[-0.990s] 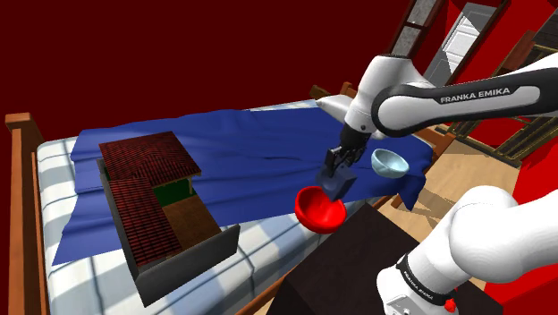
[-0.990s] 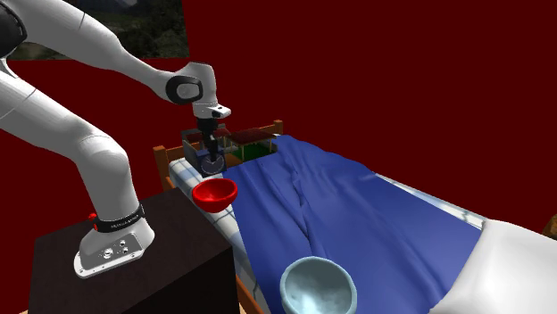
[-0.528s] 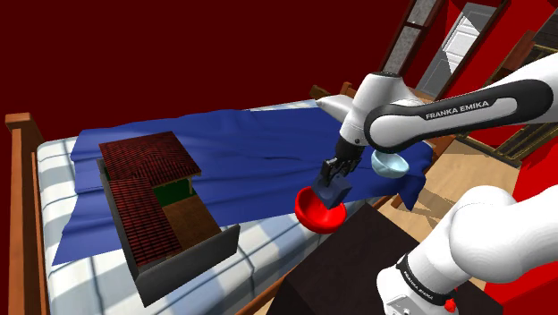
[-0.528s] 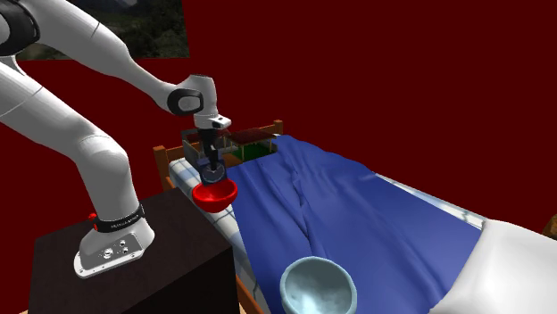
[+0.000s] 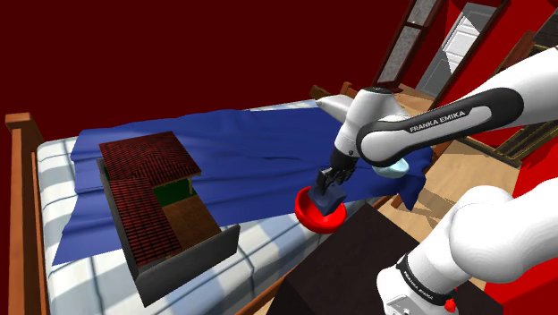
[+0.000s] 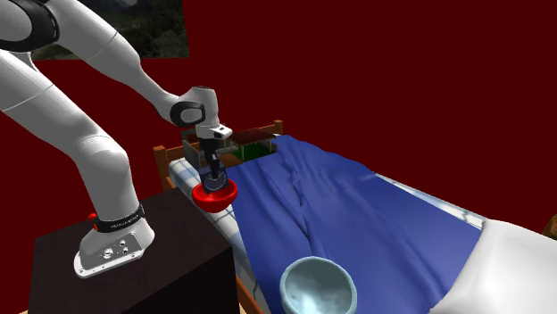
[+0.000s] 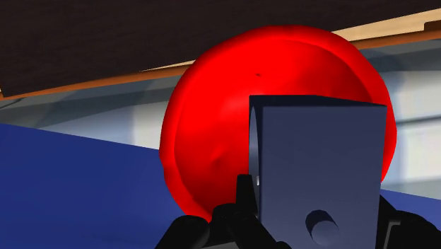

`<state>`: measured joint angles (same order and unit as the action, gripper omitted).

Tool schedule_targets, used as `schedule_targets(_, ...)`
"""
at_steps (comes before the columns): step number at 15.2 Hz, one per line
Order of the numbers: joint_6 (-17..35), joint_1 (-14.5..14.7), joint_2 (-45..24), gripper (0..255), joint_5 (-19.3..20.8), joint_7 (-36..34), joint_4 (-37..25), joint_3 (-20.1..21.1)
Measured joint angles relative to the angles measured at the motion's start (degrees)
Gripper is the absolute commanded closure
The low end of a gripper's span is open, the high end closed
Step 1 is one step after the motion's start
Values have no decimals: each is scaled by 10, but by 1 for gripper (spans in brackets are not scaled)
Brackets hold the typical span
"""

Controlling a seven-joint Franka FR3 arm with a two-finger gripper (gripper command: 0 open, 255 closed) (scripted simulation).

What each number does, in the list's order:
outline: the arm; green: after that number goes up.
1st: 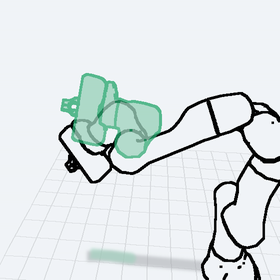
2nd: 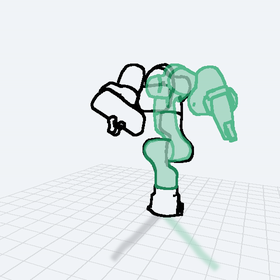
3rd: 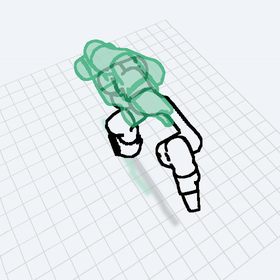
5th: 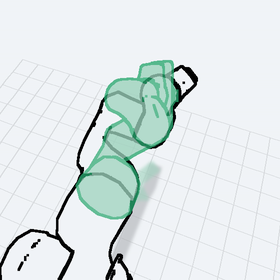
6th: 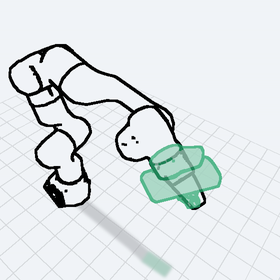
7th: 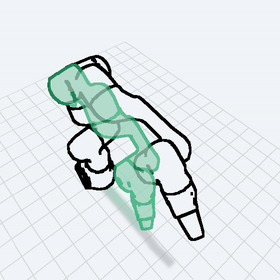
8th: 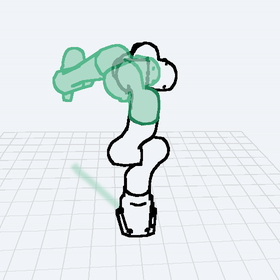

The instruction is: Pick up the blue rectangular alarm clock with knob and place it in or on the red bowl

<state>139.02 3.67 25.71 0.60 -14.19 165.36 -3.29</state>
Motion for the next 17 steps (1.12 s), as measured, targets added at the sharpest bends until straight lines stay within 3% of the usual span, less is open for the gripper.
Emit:
schedule_targets(6, 5, 0, -3, 255, 0, 1, 2, 0)
schedule_targets(7, 5, 0, -3, 0, 0, 1, 2, 0)
schedule_targets(13, 5, 0, -3, 0, 0, 1, 2, 0)
schedule_targets(17, -72, -1, 50, 0, 1, -3, -25, 3)
